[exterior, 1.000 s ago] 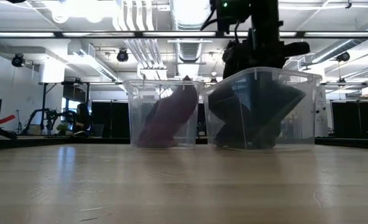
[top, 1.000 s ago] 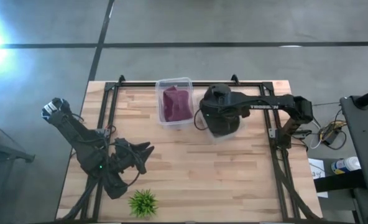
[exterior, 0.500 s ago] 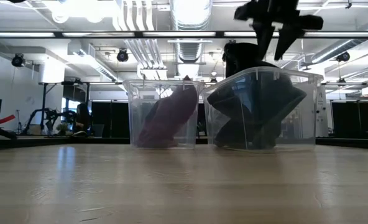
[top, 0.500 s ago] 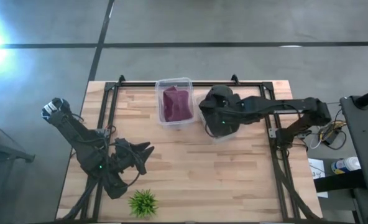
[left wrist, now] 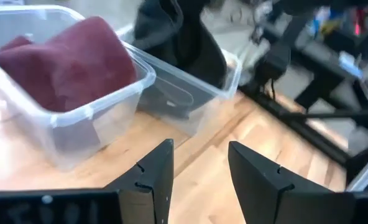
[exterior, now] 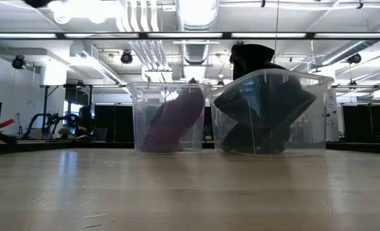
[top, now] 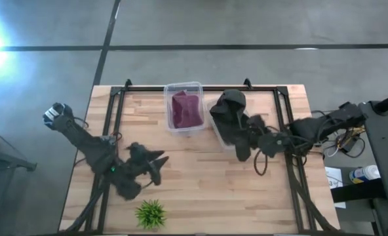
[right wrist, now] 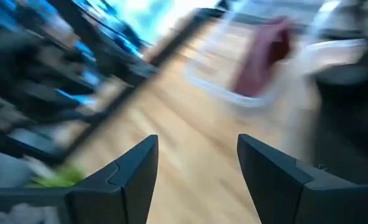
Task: Pick and place caps into container
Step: Return to Home Position
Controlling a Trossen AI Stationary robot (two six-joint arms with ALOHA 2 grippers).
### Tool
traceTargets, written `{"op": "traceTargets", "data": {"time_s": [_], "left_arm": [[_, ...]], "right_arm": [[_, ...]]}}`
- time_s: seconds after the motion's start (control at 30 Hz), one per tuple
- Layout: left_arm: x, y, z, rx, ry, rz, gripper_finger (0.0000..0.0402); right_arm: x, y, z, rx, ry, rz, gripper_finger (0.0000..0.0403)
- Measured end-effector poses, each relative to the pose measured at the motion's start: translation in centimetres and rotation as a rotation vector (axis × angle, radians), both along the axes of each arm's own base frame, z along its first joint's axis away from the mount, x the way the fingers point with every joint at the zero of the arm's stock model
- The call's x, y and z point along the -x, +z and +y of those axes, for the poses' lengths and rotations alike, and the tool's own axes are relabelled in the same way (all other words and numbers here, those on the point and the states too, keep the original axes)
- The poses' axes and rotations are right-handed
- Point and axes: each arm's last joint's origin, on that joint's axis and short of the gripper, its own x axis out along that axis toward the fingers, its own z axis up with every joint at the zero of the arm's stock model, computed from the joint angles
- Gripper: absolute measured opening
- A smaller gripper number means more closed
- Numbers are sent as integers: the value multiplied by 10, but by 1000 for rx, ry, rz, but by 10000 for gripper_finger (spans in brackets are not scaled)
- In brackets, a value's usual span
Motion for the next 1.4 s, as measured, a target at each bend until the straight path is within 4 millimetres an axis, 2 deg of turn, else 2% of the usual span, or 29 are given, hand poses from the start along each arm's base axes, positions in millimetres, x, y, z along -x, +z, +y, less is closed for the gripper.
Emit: {"op": "traceTargets", "data": {"time_s": [0.07,0.13,0.2,0.27,0.33,0.43,0.5,0.57,0.7,0.8,1.1,1.4], "left_arm": [[-13,1,11,-9,-83,34,139],[-30,3,20,-6,-269,10,129],[-45,8,26,-20,-517,-120,119],[-53,12,36,-43,-711,-268,113],[-56,16,53,-74,-757,-347,110],[-54,10,86,-112,-634,-288,110],[-46,2,104,-38,-556,-229,110],[-37,1,114,-60,-552,-242,110],[-14,4,132,-119,-525,-307,110],[6,-6,143,-133,-479,-310,110],[60,-48,147,-103,-465,-373,110],[85,-81,146,-114,-456,-415,110]], "right_arm": [[-7,-17,6,-43,21,-111,212],[-14,-39,10,-97,69,-211,210],[-20,-59,13,-138,128,-309,209],[-21,-71,11,-131,169,-401,207],[-16,-75,6,-59,182,-445,208],[4,-68,-11,118,166,-407,208],[24,-61,-23,186,153,-342,207],[47,-55,-34,161,121,-313,205],[88,-35,-47,218,119,-386,206],[110,-34,-53,300,173,-423,205],[147,-87,-65,333,168,-409,205],[174,-122,-76,389,49,-422,206]]}}
